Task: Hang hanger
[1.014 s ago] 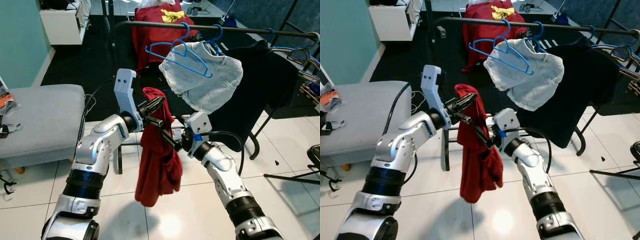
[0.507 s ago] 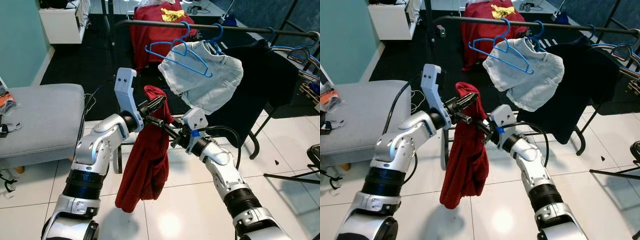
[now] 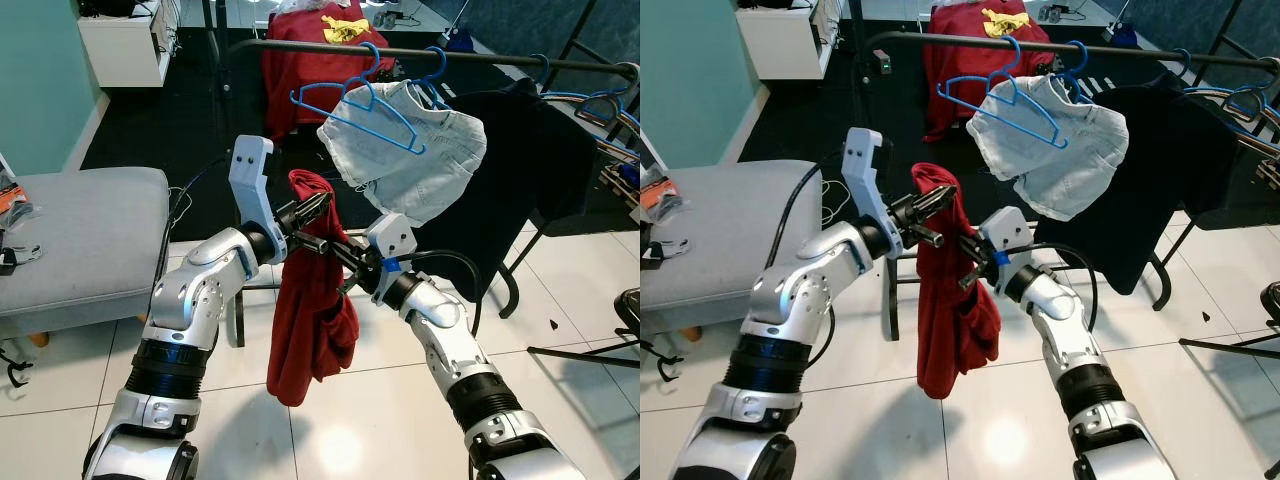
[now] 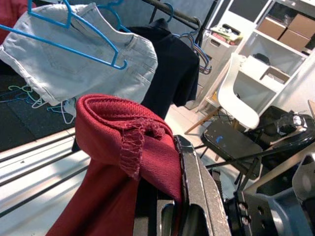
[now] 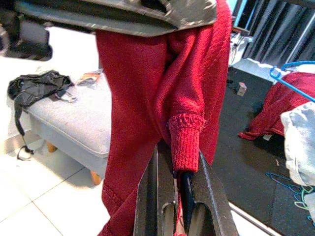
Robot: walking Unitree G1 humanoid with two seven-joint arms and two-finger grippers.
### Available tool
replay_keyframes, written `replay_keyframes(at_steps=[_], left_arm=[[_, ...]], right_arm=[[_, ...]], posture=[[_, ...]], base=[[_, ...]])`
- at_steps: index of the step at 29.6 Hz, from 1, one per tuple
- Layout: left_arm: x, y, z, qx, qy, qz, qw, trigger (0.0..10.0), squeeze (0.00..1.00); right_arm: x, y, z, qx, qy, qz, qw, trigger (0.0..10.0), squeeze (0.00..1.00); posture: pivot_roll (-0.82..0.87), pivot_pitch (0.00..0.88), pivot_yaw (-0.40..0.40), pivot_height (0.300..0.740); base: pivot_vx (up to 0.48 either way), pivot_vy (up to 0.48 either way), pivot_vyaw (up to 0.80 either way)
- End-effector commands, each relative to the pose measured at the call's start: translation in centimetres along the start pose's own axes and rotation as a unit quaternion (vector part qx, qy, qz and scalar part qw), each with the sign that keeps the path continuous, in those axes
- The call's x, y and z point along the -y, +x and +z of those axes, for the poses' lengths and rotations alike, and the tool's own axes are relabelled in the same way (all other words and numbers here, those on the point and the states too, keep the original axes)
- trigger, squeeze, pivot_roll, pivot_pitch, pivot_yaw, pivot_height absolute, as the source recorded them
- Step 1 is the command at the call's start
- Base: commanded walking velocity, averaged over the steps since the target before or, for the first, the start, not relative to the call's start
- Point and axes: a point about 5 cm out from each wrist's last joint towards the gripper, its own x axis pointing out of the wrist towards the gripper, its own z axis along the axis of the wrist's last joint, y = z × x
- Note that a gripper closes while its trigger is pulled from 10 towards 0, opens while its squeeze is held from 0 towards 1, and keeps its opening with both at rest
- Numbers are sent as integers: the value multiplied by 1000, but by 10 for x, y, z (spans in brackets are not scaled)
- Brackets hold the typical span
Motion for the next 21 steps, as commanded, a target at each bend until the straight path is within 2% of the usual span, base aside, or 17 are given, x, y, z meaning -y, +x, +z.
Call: replay_keyframes(at_steps=[1, 5, 6, 9, 11, 18, 19, 20, 21], left_arm=[[-1, -5, -5, -13, 21, 2, 1000, 0, 0], [-8, -12, -10, -30, 39, 16, 999, 0, 0], [-24, -25, -19, -62, 76, 44, 994, 0, 0], [-31, -30, -22, -71, 87, 55, 992, 0, 0], [-43, -39, -25, -86, 107, 81, 987, 0, 0], [-58, -47, -24, -86, 130, 129, 979, 0, 0], [-59, -46, -23, -82, 130, 138, 978, 863, 0], [-60, -46, -22, -79, 132, 146, 977, 10000, 0], [-61, -44, -22, -76, 130, 154, 977, 10000, 0]], right_arm=[[9, -7, 8, 20, -12, -9, 1000, 0, 0], [19, -13, 16, 29, -22, -16, 999, 0, 0], [39, -22, 30, 42, -30, -39, 998, 0, 0], [45, -25, 35, 45, -33, -45, 997, 0, 0], [54, -33, 42, 45, -42, -43, 997, 0, 0], [59, -42, 45, 31, -51, -23, 998, 0, 0], [57, -41, 45, 31, -50, -23, 998, 0, 0], [56, -41, 44, 30, -48, -23, 998, 0, 0], [55, -40, 44, 31, -43, -27, 998, 0, 0]], posture=[[-59, 152, -55, 740], [-62, 152, -50, 740], [-69, 154, -46, 740], [-69, 154, -46, 740], [-74, 154, -45, 740], [-77, 147, -45, 740], [-78, 147, -45, 740], [-79, 142, -45, 740], [-80, 141, -46, 740]], base=[[0, 0, 0], [0, 0, 0], [0, 0, 0], [0, 0, 0], [0, 0, 0], [0, 0, 0], [0, 0, 0], [0, 0, 0], [0, 0, 0]])
